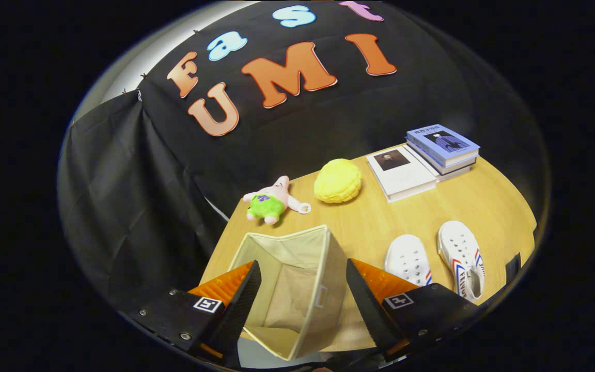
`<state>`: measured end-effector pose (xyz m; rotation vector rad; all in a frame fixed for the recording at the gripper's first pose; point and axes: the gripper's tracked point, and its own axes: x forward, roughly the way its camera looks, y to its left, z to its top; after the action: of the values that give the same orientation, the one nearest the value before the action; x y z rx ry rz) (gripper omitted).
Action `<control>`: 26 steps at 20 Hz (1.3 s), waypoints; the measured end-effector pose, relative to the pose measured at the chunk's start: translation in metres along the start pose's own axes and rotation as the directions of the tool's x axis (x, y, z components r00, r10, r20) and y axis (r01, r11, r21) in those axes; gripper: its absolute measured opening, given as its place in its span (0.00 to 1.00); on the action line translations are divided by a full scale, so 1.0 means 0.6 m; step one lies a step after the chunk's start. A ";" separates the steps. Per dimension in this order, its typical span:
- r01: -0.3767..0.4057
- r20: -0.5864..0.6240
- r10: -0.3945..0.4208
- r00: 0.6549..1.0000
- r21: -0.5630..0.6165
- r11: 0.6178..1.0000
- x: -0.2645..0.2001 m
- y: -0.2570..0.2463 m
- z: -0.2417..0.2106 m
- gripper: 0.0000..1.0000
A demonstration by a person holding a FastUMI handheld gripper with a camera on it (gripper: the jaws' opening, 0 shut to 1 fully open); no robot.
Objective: Open the storage box then place both shoes into the box .Put the left shoe in first, then the right shoe, with the right side of both shoes facing outward in a uniform manner.
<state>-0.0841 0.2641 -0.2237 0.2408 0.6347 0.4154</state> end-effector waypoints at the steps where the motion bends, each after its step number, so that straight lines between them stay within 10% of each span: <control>1: 0.029 0.004 -0.029 1.000 -0.003 1.000 -0.002 -0.026 0.001 0.98; 10: 0.238 -0.061 -0.242 0.968 -0.066 0.969 0.017 -0.207 -0.040 0.97; 26: 0.261 -0.290 -0.280 0.915 -0.102 0.960 0.113 -0.316 -0.176 0.46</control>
<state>-0.0431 0.1347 -0.4063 0.0269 0.9424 0.2034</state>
